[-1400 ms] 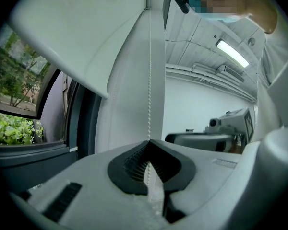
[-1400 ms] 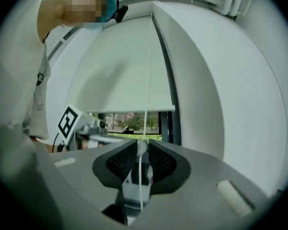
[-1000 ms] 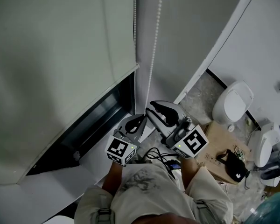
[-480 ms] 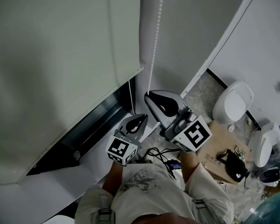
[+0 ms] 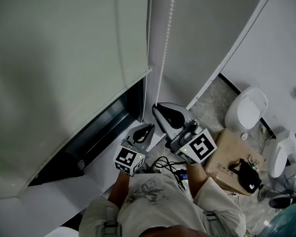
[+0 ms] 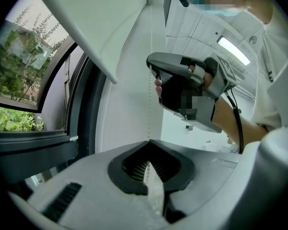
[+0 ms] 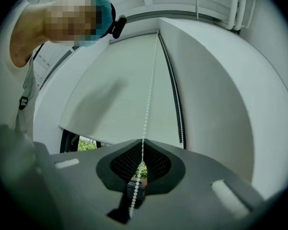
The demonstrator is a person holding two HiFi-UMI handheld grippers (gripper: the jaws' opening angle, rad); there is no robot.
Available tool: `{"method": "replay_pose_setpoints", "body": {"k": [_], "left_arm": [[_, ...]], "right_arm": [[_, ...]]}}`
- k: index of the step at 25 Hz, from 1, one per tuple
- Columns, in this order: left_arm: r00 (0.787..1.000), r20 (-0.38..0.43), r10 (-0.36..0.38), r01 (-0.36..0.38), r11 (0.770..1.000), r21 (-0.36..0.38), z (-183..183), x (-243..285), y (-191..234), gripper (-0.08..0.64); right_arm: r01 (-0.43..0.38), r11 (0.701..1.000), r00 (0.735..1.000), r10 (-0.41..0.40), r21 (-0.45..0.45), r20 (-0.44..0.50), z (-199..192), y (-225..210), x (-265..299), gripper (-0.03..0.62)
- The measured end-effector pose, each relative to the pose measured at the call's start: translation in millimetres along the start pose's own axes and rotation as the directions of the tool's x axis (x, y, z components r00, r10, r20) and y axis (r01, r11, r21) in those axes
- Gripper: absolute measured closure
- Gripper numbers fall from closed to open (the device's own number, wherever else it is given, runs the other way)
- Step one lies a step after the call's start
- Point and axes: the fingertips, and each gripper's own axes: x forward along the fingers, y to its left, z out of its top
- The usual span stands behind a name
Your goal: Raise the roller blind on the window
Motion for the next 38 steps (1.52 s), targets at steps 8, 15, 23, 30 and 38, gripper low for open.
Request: {"method": "replay_pose_setpoints", "body": {"k": [8,15,23,30,38], "left_arm": [[0.999,-0.038,0.007,-0.008,1.000,-0.015,-22.1,1.7,4.2,0.549],[0.998,-0.061,0.010,-0.012,0.999,-0.030,-38.0,0.2,5.2,0.548],[0.996,-0.083,0.011,-0.015,0.999,-0.041,-52.7,2.3,6.2,0.549],[0.994,-0.107,0.012,-0.018,0.998,-0.056,-68.4,2.3,8.6,0.549],[0.987,-0.157,0.017,-0.029,0.997,-0.077,-92.0,-1.1,6.8,0.548]], "right_arm": [[0.006,0.999,0.999,-0.005,0.039,-0.032,-22.0,-0.3,-2.5,0.577],[0.014,0.998,0.999,-0.010,0.068,-0.052,-37.6,2.9,-6.5,0.577],[0.028,0.997,0.997,-0.023,0.069,-0.078,-51.8,1.6,-10.8,0.577],[0.037,0.997,0.994,-0.031,0.060,-0.109,-66.6,4.6,-12.9,0.578],[0.032,0.996,0.991,-0.020,0.085,-0.134,-84.8,10.6,-20.1,0.578]]}}
